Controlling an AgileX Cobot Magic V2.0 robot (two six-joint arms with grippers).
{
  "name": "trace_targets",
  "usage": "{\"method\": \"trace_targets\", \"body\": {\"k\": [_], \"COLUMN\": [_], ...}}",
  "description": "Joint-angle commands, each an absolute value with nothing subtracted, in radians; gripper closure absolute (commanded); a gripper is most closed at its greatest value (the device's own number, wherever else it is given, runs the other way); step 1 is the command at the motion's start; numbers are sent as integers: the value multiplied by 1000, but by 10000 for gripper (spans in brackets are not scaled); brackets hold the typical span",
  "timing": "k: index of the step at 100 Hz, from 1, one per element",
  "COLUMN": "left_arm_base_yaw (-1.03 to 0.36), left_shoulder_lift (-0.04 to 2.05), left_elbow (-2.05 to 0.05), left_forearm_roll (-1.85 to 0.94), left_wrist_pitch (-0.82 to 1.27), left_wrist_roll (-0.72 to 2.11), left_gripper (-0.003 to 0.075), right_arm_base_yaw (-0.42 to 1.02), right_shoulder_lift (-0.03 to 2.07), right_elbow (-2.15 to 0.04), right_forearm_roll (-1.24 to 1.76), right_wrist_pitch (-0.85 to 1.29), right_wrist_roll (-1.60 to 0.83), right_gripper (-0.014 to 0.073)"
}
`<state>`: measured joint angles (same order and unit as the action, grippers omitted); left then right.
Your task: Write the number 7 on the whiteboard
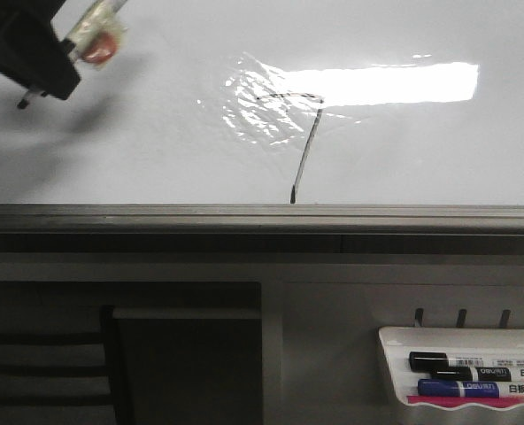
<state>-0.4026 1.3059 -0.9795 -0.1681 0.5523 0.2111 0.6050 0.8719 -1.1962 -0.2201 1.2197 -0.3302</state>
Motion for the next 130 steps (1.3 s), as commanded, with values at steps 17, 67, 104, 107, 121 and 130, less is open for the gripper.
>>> {"method": "trace_targets", "body": {"k": [17, 67, 104, 107, 121, 130], "left_arm_base_yaw": [-269, -237, -237, -237, -237, -237], "left_shoulder_lift": [1259, 1261, 1331, 1336, 1338, 1338], "left_elbow": [-813, -772, -772, -772, -772, -772], "left_forearm_roll": [-197, -264, -328, -332, -329, -325], "left_wrist_pitch": [230, 113, 69, 76, 100, 100], "left_wrist_roll": [116, 116, 116, 116, 116, 122], "left_gripper": [741, 741, 741, 741, 734, 662], "right_arm_base_yaw": [599, 599, 599, 599, 599, 599], "right_shoulder_lift": [865, 865, 865, 865, 865, 865], "right_elbow": [-1162, -1140, -1140, -1140, -1140, -1139], "right_forearm_roll": [-257, -259, -259, -259, -259, -259], "right_wrist_pitch": [1159, 1104, 1086, 1082, 1064, 1062], "right_wrist_roll": [-326, -326, -326, -326, -326, -326], "right_gripper": [217, 217, 217, 217, 217, 217]}}
